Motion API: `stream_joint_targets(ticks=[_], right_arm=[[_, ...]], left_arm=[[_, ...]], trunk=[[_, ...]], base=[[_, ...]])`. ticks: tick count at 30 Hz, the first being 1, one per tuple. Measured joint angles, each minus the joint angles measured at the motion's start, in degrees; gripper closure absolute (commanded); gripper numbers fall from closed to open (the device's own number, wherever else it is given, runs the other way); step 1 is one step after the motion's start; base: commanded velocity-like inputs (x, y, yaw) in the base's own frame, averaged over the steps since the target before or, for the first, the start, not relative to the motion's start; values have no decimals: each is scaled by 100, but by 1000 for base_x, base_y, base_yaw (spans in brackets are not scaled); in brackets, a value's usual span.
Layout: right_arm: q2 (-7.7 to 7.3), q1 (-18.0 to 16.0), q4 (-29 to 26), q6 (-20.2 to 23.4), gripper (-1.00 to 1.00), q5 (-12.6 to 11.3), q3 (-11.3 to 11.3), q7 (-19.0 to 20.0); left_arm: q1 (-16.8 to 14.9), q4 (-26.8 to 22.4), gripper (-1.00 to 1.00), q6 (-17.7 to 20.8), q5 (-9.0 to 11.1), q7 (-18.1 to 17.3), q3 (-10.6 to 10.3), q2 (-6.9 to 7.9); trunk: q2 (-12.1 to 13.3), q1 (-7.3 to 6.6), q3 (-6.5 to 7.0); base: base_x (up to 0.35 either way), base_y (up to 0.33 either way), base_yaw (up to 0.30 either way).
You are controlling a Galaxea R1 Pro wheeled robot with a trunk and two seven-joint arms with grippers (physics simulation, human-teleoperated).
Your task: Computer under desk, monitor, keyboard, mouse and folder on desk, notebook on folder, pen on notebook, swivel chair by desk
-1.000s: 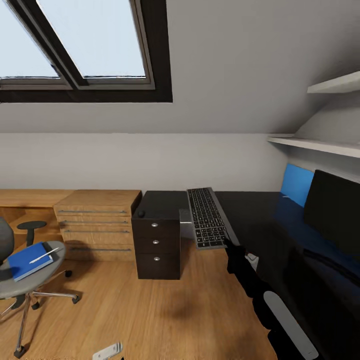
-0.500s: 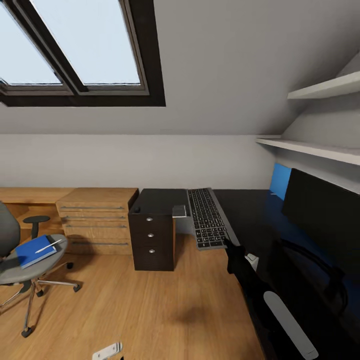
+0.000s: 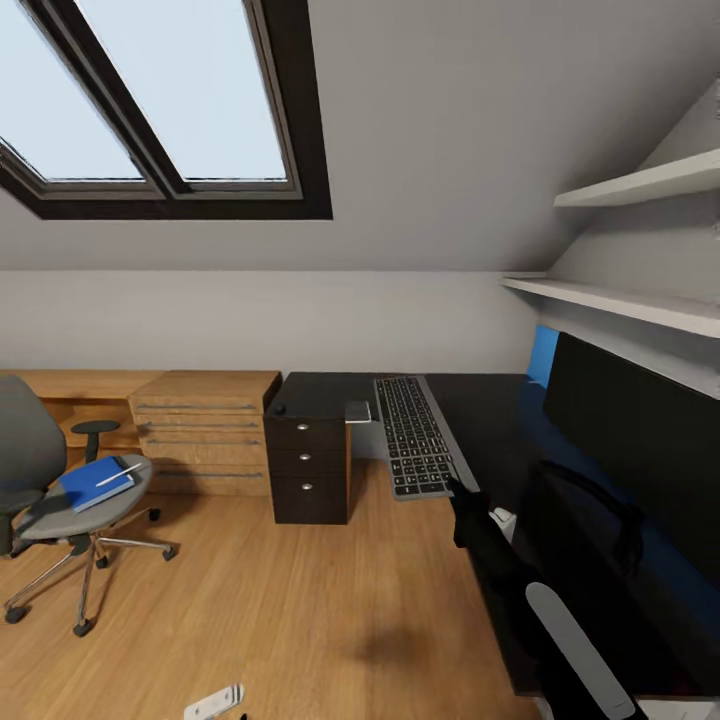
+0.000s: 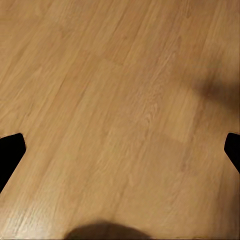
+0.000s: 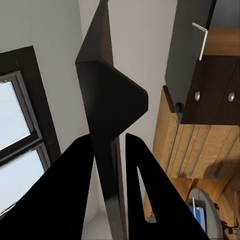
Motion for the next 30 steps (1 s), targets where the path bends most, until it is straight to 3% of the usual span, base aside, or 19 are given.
stream_joint_targets(ticks=[11,17,25,30], right_arm=[[11,0,253,-1,100,6,-20,-4],[28,0,326,-10,100,5,15,5],[61,-6,727,-33,100,10,23,-10],[348,-15,995,-150,100,35,5,3]], left_arm=[[0,39,-100,-66,2,17,10,-3],[0,98,-100,-370,6,17,11,-4],[0,105,-100,-436,5,17,13,3],[-1,105,-100,-438,8,25,26,9]], trunk=[[0,-4,0],[-1,-4,0],[0,-4,-1],[0,-4,-19]], base=[[-49,-30,0],[0,-283,0],[0,-342,-1],[0,-139,-114]])
